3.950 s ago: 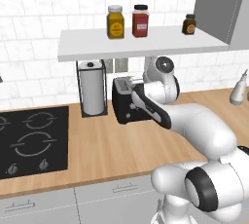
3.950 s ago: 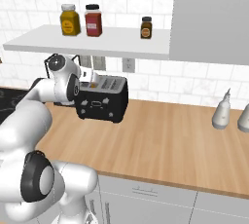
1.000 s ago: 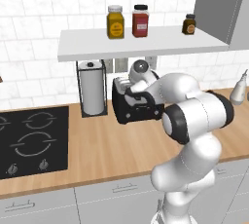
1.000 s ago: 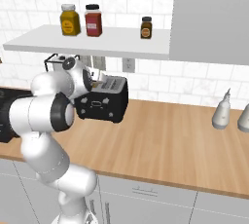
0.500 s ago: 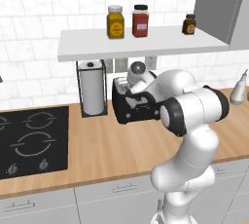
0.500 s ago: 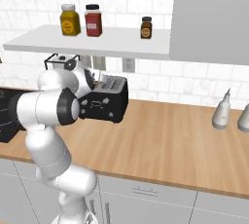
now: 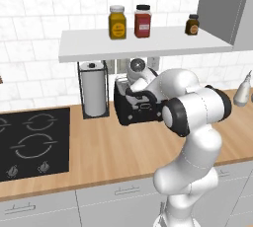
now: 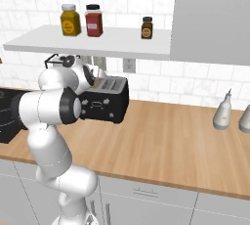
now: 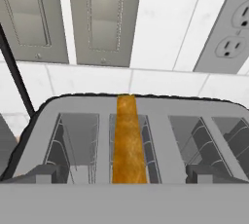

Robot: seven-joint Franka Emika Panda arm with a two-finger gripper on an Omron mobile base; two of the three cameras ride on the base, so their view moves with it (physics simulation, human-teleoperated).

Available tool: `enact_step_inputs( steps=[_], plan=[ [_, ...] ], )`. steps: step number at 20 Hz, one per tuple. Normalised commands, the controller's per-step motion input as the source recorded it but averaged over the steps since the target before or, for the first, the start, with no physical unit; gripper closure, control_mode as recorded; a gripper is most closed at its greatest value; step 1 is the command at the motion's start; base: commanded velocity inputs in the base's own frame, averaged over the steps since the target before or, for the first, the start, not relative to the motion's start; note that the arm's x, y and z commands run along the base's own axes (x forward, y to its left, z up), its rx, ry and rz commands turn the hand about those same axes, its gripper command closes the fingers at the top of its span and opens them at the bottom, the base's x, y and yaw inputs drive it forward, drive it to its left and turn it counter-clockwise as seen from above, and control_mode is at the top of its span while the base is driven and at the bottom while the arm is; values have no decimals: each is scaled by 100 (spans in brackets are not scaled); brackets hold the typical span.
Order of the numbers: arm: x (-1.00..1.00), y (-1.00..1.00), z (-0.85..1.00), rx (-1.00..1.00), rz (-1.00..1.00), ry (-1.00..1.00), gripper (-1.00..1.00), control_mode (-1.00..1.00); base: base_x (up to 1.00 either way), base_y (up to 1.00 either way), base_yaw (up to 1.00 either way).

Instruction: Start the toaster. Once the lever pops up, take the bread to the plate on the dining counter.

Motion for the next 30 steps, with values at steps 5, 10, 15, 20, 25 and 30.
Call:
enact_step_inputs(
  steps=[5,10,15,20,25,30],
  plan=[
    [0,0,-10,0,0,0,-100,-100,0,0,0],
    [0,-10,-12,0,0,0,-100,-100,0,0,0],
    [0,0,-15,0,0,0,100,-100,0,0,0],
    [0,-4,-9,0,0,0,100,-100,0,0,0],
    [0,-13,-7,1,0,0,100,-100,0,0,0],
    [-23,-2,0,2,0,-1,100,-100,0,0,0]
  ],
)
